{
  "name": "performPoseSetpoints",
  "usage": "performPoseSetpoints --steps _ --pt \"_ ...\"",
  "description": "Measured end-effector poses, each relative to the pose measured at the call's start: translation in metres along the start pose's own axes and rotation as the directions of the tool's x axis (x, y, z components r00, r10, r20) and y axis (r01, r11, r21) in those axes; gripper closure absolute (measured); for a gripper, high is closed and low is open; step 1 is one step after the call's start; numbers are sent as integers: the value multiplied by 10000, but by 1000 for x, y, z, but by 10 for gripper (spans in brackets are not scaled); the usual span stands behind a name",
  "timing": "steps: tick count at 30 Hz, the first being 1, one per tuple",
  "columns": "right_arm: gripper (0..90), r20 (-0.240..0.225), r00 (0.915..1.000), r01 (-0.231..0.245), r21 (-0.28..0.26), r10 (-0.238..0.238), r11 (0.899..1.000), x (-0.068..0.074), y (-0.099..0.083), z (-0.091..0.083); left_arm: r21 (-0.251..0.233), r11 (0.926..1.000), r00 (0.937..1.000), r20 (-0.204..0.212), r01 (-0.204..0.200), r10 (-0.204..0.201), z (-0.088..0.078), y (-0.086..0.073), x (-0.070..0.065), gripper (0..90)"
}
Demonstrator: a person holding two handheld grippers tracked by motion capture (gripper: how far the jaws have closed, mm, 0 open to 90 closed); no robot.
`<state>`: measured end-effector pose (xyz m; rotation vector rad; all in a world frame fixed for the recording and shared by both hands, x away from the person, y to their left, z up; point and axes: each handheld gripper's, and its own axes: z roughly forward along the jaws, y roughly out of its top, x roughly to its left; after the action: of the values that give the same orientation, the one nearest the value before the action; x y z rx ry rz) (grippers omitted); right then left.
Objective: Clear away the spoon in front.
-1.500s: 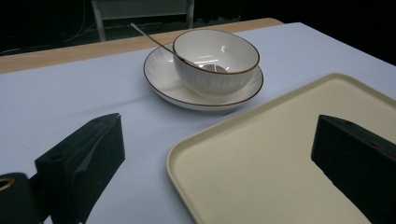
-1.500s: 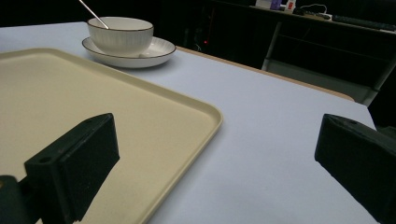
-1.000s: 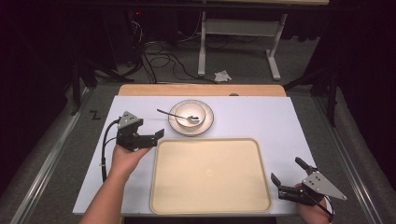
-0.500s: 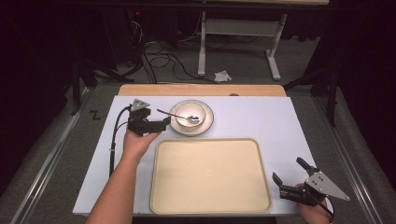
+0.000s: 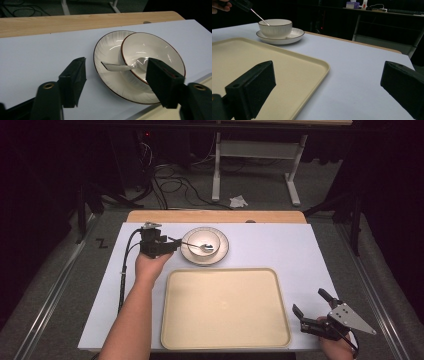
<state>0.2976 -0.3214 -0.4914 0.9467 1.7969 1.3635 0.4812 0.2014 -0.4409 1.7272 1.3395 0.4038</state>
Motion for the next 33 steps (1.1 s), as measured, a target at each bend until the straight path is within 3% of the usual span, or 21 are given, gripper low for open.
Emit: performPoseSetpoints --steps 3,4,9,15,22,23,27,31,33 --pt "5 -45 10000 -11 -58 10 10000 1 1 0 109 9990 9986 314 425 -428 1 0 3 426" --pt "4 -76 10000 3 -49 -3 10000 1 1 0 96 9975 9956 625 696 -701 1 0 5 473" --pt "5 -114 9999 22 -24 -22 10000 2 1 0 201 9919 9886 817 1255 -1268 1 2 7 549" --pt "5 -100 9999 -53 -52 52 10000 2 1 0 152 9877 9837 885 1555 -1563 1 2 8 694" --pt "5 -66 10000 -42 -59 42 10000 1 1 0 -333 9828 9742 1415 1819 -1755 -5 0 9 870" --pt "5 -68 10000 -32 -58 31 10000 1 1 0 -446 9825 9743 1443 1809 -1729 -6 0 8 881" --pt "4 -87 10000 -34 -28 34 10000 2 1 0 -845 9882 9851 1267 1279 -1166 -11 0 0 895" --pt "5 -83 10000 -33 -26 33 10000 3 1 1 -1334 9872 9900 1220 877 -715 -20 -2 -9 897" --pt "5 -76 10000 0 -26 -1 10000 3 1 1 -1810 9834 9968 796 116 29 -27 -2 -20 897"
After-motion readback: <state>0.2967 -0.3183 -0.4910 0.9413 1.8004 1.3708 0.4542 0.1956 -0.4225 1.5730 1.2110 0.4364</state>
